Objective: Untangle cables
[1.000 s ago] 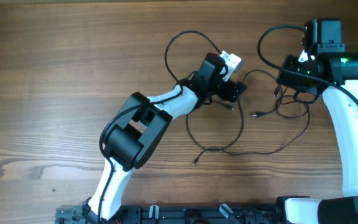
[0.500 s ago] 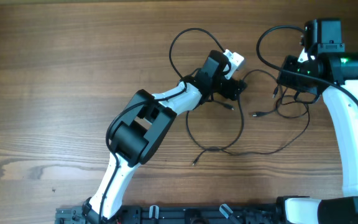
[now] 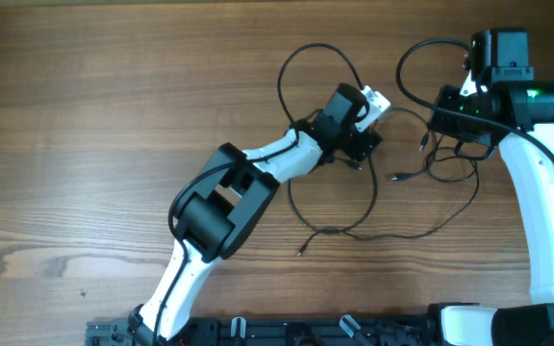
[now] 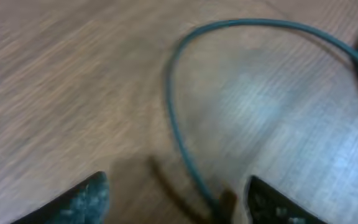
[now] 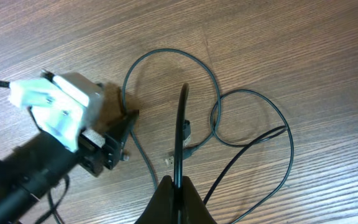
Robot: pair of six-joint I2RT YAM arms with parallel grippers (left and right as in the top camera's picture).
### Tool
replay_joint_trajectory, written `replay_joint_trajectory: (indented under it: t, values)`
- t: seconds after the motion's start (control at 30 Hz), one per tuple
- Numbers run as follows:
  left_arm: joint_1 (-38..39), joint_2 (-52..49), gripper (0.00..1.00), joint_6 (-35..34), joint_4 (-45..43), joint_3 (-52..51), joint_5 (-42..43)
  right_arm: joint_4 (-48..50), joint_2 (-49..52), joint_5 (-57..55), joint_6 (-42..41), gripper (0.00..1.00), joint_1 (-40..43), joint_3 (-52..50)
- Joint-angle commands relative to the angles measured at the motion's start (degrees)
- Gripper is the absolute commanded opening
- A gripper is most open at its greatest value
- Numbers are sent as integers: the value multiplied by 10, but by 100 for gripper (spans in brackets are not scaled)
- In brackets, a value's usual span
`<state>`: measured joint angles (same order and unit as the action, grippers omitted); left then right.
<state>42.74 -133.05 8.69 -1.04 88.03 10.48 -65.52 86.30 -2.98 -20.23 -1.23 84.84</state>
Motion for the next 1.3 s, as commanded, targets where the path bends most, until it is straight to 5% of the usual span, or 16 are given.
replay_joint_trajectory:
  t: [0.0, 0.13, 0.4, 0.87, 1.0, 1.27]
  values:
    - [26, -16, 53, -1, 9, -9, 3, 2, -11, 5, 7, 4, 2, 0]
    - [35, -16, 4, -1, 21, -9, 2, -1, -11, 5, 8, 4, 2, -1]
    - [12, 59, 4, 2, 55, -9, -214, -10, -11, 5, 11, 4, 2, 0]
    - [-343, 296, 5, -1, 301, -9, -225, 22, -10, -1, 22, 5, -1, -1]
    - [-391, 318, 5, -5, 334, -9, -226, -19, 1, -168, -45, 4, 9, -1]
    - [-495, 349, 4, 0, 345, -9, -226, -18, 6, -164, -68, 4, 205, -1]
